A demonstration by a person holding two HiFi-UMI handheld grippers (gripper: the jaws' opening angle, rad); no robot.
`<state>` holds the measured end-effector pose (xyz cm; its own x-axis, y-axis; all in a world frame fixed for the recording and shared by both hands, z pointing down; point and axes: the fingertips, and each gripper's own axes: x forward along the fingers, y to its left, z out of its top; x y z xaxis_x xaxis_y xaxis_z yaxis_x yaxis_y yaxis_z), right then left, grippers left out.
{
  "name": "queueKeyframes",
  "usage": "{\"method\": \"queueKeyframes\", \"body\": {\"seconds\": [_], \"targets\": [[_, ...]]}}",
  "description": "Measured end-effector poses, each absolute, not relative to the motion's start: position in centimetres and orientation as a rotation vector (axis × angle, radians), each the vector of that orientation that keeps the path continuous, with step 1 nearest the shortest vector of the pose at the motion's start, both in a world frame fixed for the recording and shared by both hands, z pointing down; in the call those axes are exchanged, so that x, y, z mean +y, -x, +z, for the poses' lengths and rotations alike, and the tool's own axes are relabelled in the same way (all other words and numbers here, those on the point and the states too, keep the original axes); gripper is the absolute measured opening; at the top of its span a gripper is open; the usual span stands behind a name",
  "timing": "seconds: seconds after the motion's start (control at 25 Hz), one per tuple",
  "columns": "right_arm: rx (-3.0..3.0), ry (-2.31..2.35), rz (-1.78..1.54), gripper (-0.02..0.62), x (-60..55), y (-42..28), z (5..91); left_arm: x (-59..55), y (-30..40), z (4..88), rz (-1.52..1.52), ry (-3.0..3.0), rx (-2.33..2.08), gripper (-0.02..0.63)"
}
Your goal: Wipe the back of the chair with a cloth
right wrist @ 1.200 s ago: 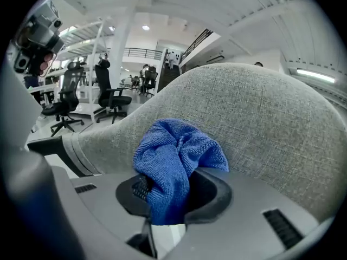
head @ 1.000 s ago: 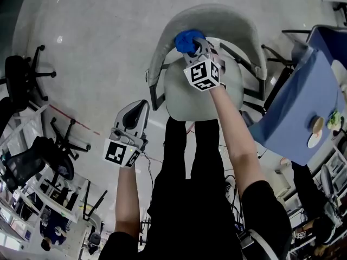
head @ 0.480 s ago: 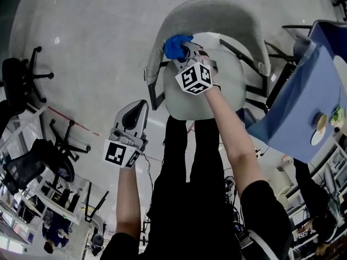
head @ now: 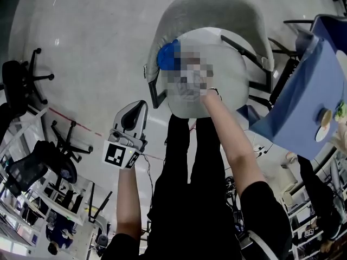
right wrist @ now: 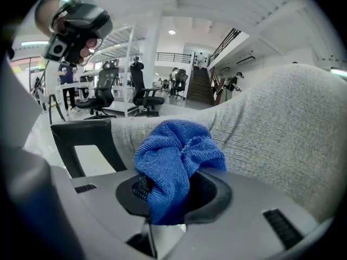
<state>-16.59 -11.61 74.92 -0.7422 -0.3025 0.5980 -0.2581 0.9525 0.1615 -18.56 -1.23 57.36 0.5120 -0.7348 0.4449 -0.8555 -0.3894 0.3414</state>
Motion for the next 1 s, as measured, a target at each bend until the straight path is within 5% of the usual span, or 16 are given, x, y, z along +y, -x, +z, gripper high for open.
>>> {"method": "queueKeyframes", "body": {"seconds": [1.0], "targets": [[-2.435, -0.449, 0.064, 0.132, -13.5, 15.9, 76.6, -1.4, 18.0, 57.5, 0.302, -2.219, -1.308, 0.025]]}}
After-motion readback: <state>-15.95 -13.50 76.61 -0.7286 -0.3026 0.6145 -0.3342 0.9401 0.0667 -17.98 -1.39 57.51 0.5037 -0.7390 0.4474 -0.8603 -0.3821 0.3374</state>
